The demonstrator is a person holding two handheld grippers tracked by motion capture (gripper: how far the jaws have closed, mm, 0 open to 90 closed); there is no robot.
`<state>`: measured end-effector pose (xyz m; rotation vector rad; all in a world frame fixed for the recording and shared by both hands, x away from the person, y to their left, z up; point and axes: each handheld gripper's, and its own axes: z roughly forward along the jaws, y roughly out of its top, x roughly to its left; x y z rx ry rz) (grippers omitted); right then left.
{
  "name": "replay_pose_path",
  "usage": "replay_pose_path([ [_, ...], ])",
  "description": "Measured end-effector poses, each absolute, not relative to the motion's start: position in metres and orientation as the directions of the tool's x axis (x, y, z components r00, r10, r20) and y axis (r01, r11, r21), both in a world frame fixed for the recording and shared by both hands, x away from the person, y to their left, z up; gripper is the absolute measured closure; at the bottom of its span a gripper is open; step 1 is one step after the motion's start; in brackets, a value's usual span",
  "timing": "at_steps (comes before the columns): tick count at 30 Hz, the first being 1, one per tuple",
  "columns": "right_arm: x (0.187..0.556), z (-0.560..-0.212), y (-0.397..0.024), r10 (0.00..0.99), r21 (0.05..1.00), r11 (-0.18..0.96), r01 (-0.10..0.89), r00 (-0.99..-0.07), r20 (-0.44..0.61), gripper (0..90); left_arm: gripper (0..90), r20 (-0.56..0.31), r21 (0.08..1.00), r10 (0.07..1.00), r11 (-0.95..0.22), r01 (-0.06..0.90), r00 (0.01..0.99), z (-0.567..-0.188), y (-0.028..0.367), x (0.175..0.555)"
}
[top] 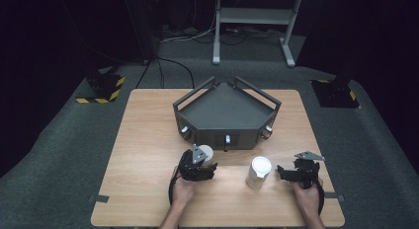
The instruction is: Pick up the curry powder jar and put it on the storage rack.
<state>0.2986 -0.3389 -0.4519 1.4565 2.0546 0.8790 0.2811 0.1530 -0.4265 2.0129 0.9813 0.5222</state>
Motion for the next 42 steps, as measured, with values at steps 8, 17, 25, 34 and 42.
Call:
replay_pose_path([
  [8, 0.299, -0.452, -0.339, 0.945, 0.729, 0.232, 0.644, -0.326, -0.012, 0.0, 30.9, 0.015, 0.818, 0.779, -0.369, 0.44, 0.626, -0.408, 0.155, 0.282],
  [17, 0.299, -0.452, -0.339, 0.945, 0.729, 0.232, 0.644, -0.326, -0.012, 0.0, 30.9, 0.028, 0.811, 0.762, -0.396, 0.431, 0.648, -0.381, 0.152, 0.288],
  [25, 0.299, -0.452, -0.339, 0.945, 0.729, 0.232, 0.644, -0.327, -0.012, 0.0, 30.9, 0.021, 0.803, 0.741, -0.412, 0.43, 0.671, -0.355, 0.15, 0.297],
  [34, 0.299, -0.452, -0.339, 0.945, 0.729, 0.232, 0.644, -0.327, -0.012, 0.0, 30.9, 0.017, 0.796, 0.715, -0.433, 0.424, 0.699, -0.323, 0.146, 0.315],
  [42, 0.299, -0.452, -0.339, 0.945, 0.729, 0.232, 0.644, -0.327, -0.012, 0.0, 31.0, -0.002, 0.791, 0.699, -0.436, 0.428, 0.715, -0.298, 0.144, 0.33],
])
